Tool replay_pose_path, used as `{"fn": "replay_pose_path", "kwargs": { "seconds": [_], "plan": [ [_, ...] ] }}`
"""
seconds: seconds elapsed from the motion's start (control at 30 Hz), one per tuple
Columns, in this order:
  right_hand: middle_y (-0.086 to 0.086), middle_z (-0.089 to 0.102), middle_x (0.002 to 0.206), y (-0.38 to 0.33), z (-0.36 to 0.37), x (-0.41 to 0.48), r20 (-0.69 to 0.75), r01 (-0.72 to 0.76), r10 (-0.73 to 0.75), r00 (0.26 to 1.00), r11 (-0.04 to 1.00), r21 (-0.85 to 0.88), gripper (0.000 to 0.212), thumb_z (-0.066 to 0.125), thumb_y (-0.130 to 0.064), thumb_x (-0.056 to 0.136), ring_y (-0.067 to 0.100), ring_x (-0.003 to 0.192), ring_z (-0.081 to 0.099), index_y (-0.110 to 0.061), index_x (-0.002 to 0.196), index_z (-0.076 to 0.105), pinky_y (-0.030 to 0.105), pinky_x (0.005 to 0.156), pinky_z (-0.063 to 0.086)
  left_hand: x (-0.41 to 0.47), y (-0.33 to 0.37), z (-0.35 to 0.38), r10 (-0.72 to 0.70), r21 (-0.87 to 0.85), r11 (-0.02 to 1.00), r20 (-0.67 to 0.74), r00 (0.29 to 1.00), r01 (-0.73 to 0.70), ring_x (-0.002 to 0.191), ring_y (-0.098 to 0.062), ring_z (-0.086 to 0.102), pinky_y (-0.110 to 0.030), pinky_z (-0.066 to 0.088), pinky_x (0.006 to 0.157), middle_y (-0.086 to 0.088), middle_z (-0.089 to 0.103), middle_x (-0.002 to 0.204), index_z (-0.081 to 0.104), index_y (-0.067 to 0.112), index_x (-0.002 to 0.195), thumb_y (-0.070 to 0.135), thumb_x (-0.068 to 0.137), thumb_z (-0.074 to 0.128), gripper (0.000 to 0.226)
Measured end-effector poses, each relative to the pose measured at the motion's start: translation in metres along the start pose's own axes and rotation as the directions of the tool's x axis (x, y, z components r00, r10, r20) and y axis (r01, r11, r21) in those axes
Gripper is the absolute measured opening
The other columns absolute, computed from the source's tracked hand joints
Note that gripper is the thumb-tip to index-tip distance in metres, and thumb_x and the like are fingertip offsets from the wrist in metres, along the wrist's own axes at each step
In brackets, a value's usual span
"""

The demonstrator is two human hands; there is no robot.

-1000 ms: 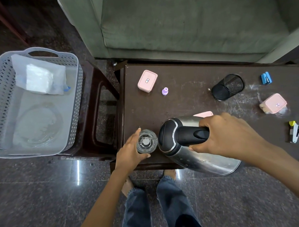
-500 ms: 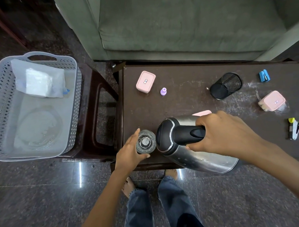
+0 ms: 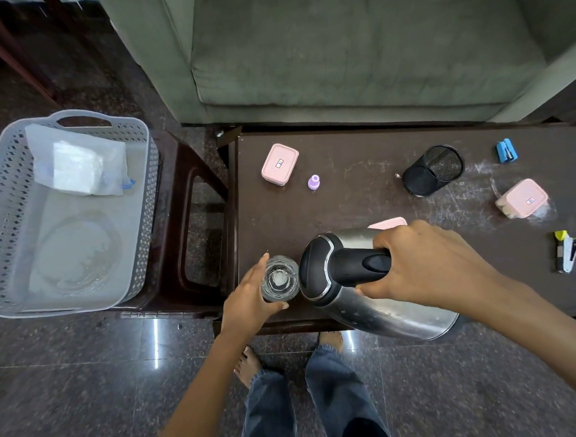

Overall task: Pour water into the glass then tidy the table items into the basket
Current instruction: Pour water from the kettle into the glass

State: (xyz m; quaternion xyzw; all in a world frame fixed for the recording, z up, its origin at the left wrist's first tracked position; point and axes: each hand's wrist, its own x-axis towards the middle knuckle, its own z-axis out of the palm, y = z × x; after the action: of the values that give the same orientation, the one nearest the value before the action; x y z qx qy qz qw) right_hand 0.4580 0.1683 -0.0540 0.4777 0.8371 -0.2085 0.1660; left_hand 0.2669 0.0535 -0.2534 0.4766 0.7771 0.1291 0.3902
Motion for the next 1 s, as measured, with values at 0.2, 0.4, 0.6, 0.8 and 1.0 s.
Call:
{"fn": "replay_pose_path", "kwargs": {
  "seconds": [0.2, 0.4, 0.6, 0.8, 1.0],
  "plan": [
    [-0.005, 0.043, 0.061, -0.0006, 0.0025, -0.0006, 0.0, 0.008, -0.008, 1.0, 1.0, -0.015, 0.04, 0.062, -0.053, 0.068, 0.022, 0.062, 0.046, -0.021, 0.06, 0.038, 0.026, 0.048, 0.028, 0.0001, -0.0012, 0.0008, -0.001, 0.002, 1.0, 0.003, 1.0, 0.001, 0.133, -0.009, 0.04, -0.028, 0.041, 0.098, 0.011, 0.04, 0.147, 0.018, 0.032, 0.147, 0.036, 0.066, 0.081, 0.103],
    [-0.005, 0.044, 0.062, -0.0024, 0.0021, -0.0016, 0.015, 0.007, -0.007, 1.0, 1.0, -0.016, 0.037, 0.062, -0.052, 0.068, 0.022, 0.062, 0.047, -0.019, 0.067, 0.046, 0.025, 0.048, 0.028, 0.0004, -0.0021, 0.0014, 0.006, 0.005, 1.0, 0.007, 1.0, -0.006, 0.132, -0.011, 0.043, -0.029, 0.042, 0.097, 0.01, 0.04, 0.147, 0.017, 0.031, 0.147, 0.037, 0.066, 0.081, 0.104],
    [-0.006, 0.043, 0.062, -0.0034, 0.0018, -0.0029, 0.031, -0.009, 0.009, 0.999, 1.0, -0.022, 0.037, 0.062, -0.052, 0.068, 0.014, 0.056, 0.041, -0.019, 0.065, 0.044, 0.024, 0.048, 0.028, 0.0013, -0.0032, 0.0018, 0.01, -0.006, 1.0, 0.006, 1.0, -0.01, 0.131, -0.011, 0.043, -0.029, 0.042, 0.096, 0.01, 0.041, 0.146, 0.017, 0.031, 0.147, 0.036, 0.065, 0.082, 0.104],
    [-0.006, 0.041, 0.062, -0.004, 0.0005, -0.003, 0.032, -0.009, 0.01, 0.999, 1.0, -0.03, 0.04, 0.062, -0.052, 0.069, 0.015, 0.057, 0.041, -0.023, 0.06, 0.037, 0.024, 0.048, 0.027, 0.0013, -0.0038, 0.0024, 0.01, -0.016, 1.0, 0.002, 1.0, -0.01, 0.132, -0.009, 0.042, -0.029, 0.042, 0.098, 0.012, 0.041, 0.146, 0.019, 0.032, 0.147, 0.036, 0.064, 0.082, 0.104],
    [-0.007, 0.041, 0.063, -0.0041, 0.0003, -0.0031, 0.033, -0.011, 0.012, 0.999, 1.0, -0.025, 0.04, 0.062, -0.052, 0.068, 0.017, 0.059, 0.041, -0.023, 0.059, 0.037, 0.024, 0.048, 0.026, 0.0025, -0.0051, 0.0027, 0.014, -0.014, 1.0, -0.002, 1.0, -0.015, 0.132, -0.009, 0.042, -0.03, 0.043, 0.099, 0.011, 0.041, 0.146, 0.02, 0.031, 0.147, 0.036, 0.063, 0.083, 0.104]
  ]
}}
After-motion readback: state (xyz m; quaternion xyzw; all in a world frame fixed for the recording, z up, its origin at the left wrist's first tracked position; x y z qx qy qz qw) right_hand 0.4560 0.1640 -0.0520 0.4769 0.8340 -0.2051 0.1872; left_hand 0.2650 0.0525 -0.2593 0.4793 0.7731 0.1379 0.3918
